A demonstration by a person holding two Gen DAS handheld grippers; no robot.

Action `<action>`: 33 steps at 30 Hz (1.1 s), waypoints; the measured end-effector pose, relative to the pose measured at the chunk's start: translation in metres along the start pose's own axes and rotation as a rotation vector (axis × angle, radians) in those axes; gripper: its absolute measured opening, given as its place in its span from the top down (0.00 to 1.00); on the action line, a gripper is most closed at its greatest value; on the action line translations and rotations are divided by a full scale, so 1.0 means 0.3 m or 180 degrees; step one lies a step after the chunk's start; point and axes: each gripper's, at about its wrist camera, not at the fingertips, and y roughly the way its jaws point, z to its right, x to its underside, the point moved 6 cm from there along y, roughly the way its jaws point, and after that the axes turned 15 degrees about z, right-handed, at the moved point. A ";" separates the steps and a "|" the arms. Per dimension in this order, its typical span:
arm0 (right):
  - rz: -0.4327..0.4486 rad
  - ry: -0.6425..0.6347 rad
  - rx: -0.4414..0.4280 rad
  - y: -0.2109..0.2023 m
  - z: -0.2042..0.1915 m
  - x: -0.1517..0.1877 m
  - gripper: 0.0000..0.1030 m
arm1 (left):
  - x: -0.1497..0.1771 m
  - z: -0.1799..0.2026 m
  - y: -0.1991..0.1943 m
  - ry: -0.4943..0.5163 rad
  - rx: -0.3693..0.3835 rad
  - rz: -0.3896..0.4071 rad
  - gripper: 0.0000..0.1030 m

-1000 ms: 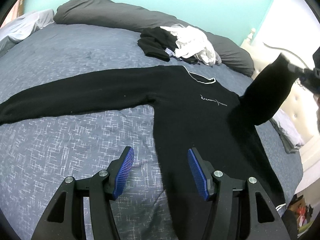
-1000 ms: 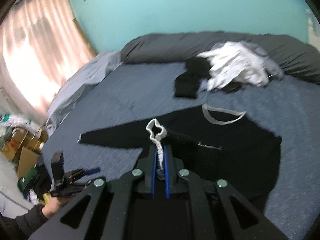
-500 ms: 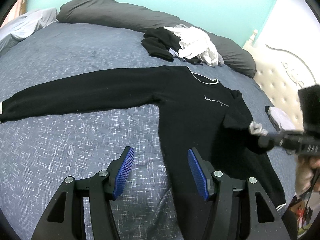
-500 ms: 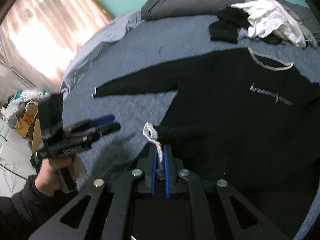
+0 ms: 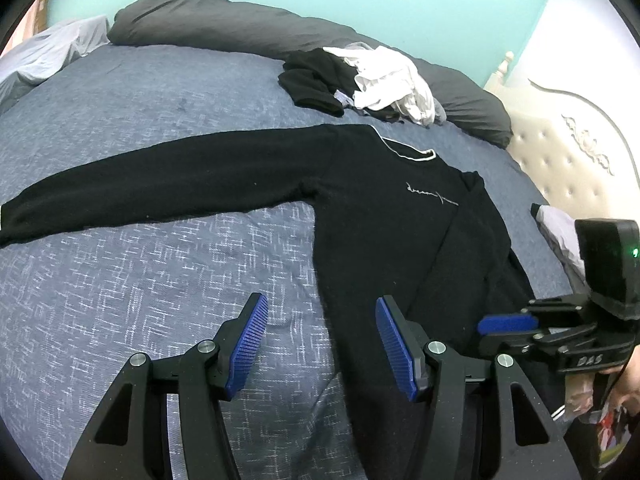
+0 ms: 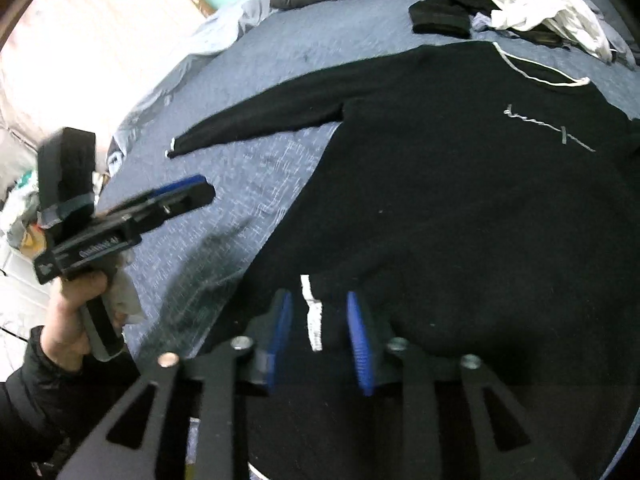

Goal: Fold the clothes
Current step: 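Grasp the shoulder edge of the sweatshirt with the right tool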

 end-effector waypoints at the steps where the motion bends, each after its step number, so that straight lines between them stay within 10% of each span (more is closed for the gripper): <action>1: 0.0036 0.0002 0.0029 -0.017 0.015 -0.007 0.69 | 0.003 0.010 0.003 0.0022 0.0014 -0.0012 0.41; 19: 0.0596 0.0822 0.1458 -0.437 0.796 -0.076 0.65 | 0.146 0.245 0.168 0.0294 0.0240 -0.0382 0.41; 33: 0.0982 0.1607 0.1320 -0.400 1.111 -0.377 0.64 | 0.180 0.273 0.246 0.0435 0.0182 -0.0419 0.41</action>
